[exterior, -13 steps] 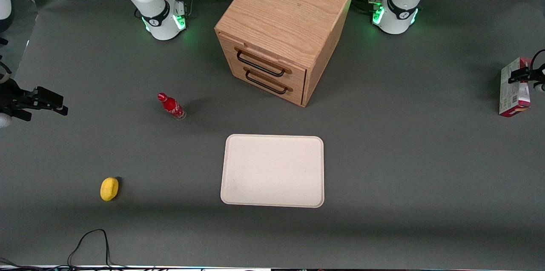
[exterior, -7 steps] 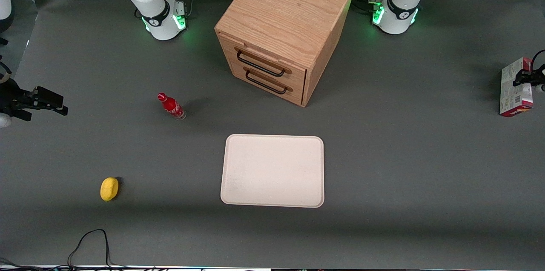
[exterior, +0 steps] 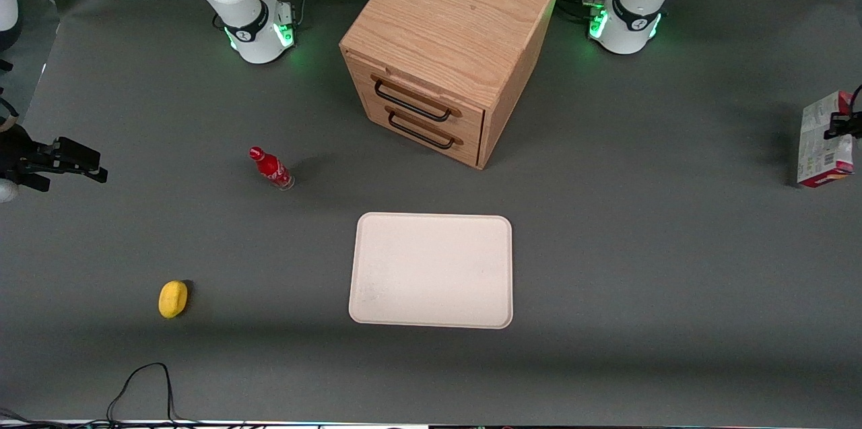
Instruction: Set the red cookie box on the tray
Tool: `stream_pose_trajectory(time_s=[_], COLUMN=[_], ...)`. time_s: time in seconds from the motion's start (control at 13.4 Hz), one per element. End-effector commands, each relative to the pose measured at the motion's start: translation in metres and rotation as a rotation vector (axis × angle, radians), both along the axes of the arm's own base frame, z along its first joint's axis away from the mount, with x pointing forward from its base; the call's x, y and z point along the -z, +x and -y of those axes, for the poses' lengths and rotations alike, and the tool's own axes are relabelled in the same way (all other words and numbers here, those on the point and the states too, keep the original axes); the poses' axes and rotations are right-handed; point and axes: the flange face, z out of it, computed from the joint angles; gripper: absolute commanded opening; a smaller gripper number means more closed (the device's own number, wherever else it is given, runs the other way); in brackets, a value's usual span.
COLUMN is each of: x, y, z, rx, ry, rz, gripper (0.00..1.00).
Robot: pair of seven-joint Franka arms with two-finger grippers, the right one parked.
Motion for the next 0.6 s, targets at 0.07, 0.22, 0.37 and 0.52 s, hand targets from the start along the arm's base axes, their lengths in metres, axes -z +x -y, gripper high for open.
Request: stream_pose_trajectory(time_s=[0.07, 0.22, 0.37, 0.52], x=[-0.114, -0.166, -0.218, -0.240], y=[0.057, 0.086, 0.120, 0.140], z=[0.039, 0.070, 0.125, 0.176], rx=[-0.001, -0.003, -0.004, -0.028], ry=[0.014, 0.024, 0.052, 0.073], rz=[-0.036, -0.064, -0.075, -0.082], gripper=[0.00, 0.00, 0.00, 0.00])
